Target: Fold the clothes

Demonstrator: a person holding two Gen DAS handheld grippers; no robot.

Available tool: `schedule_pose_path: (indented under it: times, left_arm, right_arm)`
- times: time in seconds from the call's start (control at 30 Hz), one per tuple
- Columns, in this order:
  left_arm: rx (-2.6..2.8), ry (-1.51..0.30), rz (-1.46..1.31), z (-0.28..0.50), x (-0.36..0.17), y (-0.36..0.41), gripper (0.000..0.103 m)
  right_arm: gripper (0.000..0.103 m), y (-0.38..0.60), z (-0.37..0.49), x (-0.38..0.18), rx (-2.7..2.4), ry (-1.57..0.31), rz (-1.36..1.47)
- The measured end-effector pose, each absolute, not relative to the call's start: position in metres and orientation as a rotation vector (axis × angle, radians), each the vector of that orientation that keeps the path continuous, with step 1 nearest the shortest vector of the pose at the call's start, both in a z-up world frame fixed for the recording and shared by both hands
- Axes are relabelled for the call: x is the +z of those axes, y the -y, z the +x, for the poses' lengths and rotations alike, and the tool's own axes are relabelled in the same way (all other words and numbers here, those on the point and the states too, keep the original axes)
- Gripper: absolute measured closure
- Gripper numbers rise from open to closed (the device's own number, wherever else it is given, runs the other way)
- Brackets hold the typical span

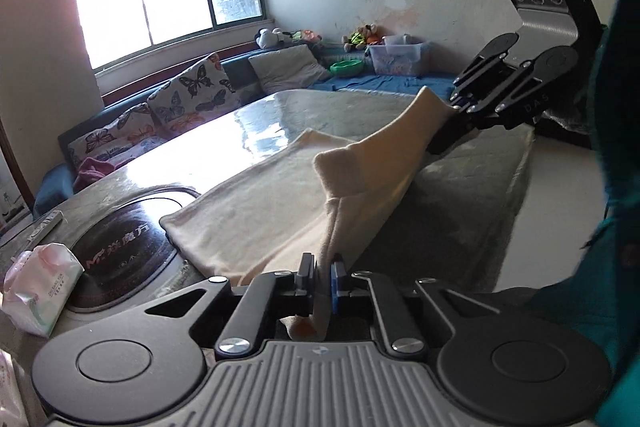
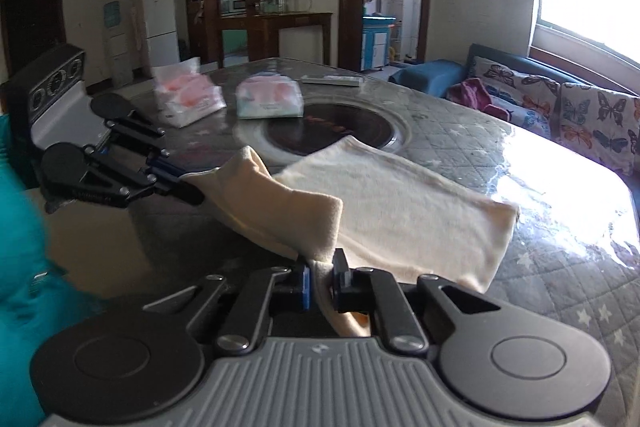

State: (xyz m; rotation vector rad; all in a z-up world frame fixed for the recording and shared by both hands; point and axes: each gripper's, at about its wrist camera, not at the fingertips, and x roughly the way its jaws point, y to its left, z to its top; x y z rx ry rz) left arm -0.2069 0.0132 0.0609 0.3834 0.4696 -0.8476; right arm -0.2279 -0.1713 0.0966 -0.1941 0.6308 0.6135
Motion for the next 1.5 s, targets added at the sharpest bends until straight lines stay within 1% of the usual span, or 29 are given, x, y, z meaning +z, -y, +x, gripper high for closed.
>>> schedule_pose_path:
  times: [0.1,0.2,0.37,0.57,0.63,0.77,0.8,0.83,0.87,0.9,0.93,1.0,1.07,1.17,1.37,1.5]
  left_arm:
    - [-0.859,-0.487,0.339,-0.221,0.071,-0.019,0.095]
    - [-0.852,-0.481,0.324,-0.217,0.077,-0.018,0.094]
    - [-0.825,-0.473,0.295,-0.175,0.086,-0.010,0.095]
    - [-0.807,-0.483,0.278,-0.104,0.091,0.018,0.095]
    - [-0.791,-0.505,0.278,-0.075,0.086,0.032,0.095]
    - [-0.726,-0.602,0.248,-0.016,0.056,0.054,0.094]
    - [-0.703,-0.633,0.241,-0.005,0.046,0.059,0.094]
    - [-0.683,-0.658,0.238,0.003,0.036,0.061,0.094]
    - [-0.664,-0.683,0.236,0.011,0.026,0.064,0.091]
    - [-0.650,-0.694,0.228,0.015,0.019,0.065,0.090]
    - [-0.638,-0.702,0.220,0.019,0.014,0.065,0.088]
    - [-0.611,-0.698,0.200,0.020,0.015,0.063,0.083]
    - [-0.585,-0.684,0.211,0.017,0.019,0.059,0.078]
    - [-0.543,-0.663,0.219,0.013,0.026,0.053,0.074]
    - [-0.550,-0.627,0.170,-0.013,0.047,0.054,0.074]
    - [-0.618,-0.615,0.167,-0.041,0.052,0.067,0.074]
  right_arm:
    - [0.094,0.172,-0.248,0.109,0.632,-0.655,-0.170]
    - [0.094,0.172,-0.251,0.114,0.632,-0.660,-0.169]
    - [0.094,0.179,-0.221,0.119,0.605,-0.660,-0.133]
    - [0.094,0.197,-0.152,0.122,0.551,-0.682,-0.096]
    - [0.094,0.202,-0.123,0.118,0.523,-0.695,-0.096]
    - [0.093,0.210,-0.067,0.093,0.450,-0.748,-0.039]
    - [0.091,0.210,-0.057,0.084,0.433,-0.762,-0.027]
    - [0.085,0.210,-0.051,0.077,0.413,-0.765,-0.017]
    - [0.085,0.210,-0.047,0.069,0.393,-0.767,-0.008]
    - [0.085,0.209,-0.044,0.058,0.369,-0.768,-0.006]
    - [0.083,0.208,-0.041,0.048,0.345,-0.770,-0.003]
    - [0.082,0.210,-0.043,0.036,0.314,-0.767,0.019]
    - [0.081,0.219,-0.056,0.036,0.297,-0.748,0.082]
    - [0.081,0.238,-0.082,0.040,0.259,-0.711,0.144]
    - [0.081,0.265,-0.120,0.043,0.182,-0.730,0.181]
    - [0.081,0.268,-0.123,0.034,0.166,-0.729,0.185]
